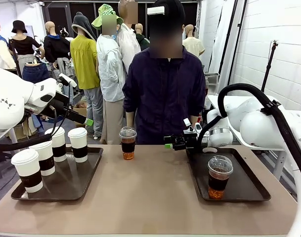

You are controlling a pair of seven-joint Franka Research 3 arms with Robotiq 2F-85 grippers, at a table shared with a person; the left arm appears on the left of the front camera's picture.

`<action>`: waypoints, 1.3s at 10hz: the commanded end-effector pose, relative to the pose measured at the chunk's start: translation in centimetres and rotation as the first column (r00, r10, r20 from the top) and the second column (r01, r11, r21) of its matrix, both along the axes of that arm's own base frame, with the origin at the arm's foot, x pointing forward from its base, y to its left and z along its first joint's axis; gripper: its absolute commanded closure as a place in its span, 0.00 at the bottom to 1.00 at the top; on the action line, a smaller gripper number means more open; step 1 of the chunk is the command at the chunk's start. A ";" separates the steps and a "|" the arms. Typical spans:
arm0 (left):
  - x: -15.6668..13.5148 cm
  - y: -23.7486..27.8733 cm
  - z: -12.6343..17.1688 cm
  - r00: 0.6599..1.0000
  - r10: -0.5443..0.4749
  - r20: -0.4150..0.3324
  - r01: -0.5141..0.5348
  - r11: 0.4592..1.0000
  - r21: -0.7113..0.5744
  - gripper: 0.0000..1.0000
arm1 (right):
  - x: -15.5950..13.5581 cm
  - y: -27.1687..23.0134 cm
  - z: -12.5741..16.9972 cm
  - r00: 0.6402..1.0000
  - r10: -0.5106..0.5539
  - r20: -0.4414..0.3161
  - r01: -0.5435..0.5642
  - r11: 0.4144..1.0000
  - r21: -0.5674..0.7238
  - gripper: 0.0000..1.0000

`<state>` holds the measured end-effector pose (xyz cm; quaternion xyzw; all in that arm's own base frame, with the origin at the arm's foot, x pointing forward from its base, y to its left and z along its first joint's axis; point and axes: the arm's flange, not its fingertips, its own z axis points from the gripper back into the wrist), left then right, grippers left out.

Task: Distribute the coffee onto the tray.
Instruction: Pick up another iced Americano from the middle of the table and place it on the right Handle tray.

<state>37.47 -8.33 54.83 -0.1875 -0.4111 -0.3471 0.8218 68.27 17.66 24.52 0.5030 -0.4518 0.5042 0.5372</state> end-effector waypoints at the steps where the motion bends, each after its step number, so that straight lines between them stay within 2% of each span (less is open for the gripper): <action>1: 0.0 0.2 -0.1 1.000 -0.003 -0.006 0.003 1.000 -0.008 0.00 | 0.7 3.2 -0.9 0.999 -0.034 0.007 0.034 0.999 0.034 0.00; 5: 0.0 0.2 -0.1 1.000 -0.003 -0.006 0.003 1.000 -0.008 0.00 | 1.1 7.0 -1.8 0.999 -0.041 -0.005 0.041 0.999 0.035 0.00; 13: 0.0 0.2 -0.1 1.000 -0.003 -0.006 0.003 1.000 -0.008 0.00 | 2.4 13.0 -2.9 0.999 0.035 -0.021 -0.034 0.999 0.035 0.00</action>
